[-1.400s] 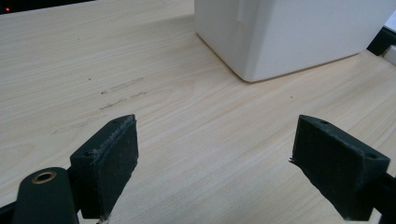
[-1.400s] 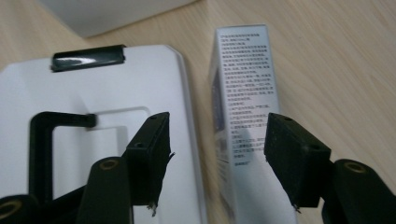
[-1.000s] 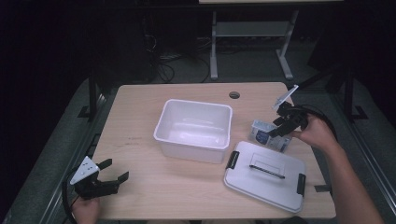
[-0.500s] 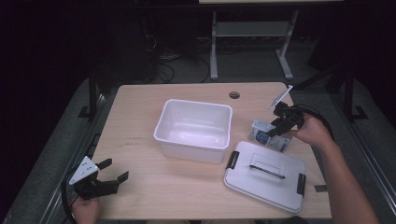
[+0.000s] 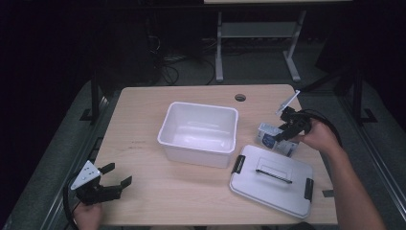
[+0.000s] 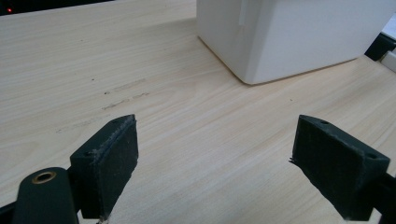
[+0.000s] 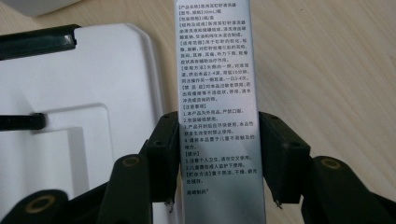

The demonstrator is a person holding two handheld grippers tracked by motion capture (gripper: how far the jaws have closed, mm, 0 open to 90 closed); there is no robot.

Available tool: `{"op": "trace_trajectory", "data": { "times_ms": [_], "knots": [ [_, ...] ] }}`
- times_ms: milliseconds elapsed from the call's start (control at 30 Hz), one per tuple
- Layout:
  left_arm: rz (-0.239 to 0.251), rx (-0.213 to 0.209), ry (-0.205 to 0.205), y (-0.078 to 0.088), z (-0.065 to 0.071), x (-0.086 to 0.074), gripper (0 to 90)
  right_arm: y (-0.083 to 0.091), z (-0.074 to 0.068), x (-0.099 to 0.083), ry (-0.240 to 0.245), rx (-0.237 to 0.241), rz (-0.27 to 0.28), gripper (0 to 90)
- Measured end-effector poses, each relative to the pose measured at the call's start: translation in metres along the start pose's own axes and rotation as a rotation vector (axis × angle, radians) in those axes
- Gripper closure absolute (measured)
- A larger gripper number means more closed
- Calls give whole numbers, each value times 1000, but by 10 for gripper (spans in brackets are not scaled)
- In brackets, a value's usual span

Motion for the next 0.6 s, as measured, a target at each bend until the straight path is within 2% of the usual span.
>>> {"op": "trace_trajectory", "data": {
  "times_ms": [433,600],
  "knots": [
    [-6,-5,-4,-1,2,0,137,2,-3,1,23,-12,13,551],
    [-4,-7,-3,-2,2,0,137,12,-5,4,23,-32,41,552]
  ]
}}
Point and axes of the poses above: each handheld gripper's, and its own axes: y roughly backward along the jaws, x roughly out of its top, z roughly to its right, the point moved 10 cm from there along -y, roughly forward along the jaws, and after that the axes turned 14 degrees about y, right-handed, at the moved point
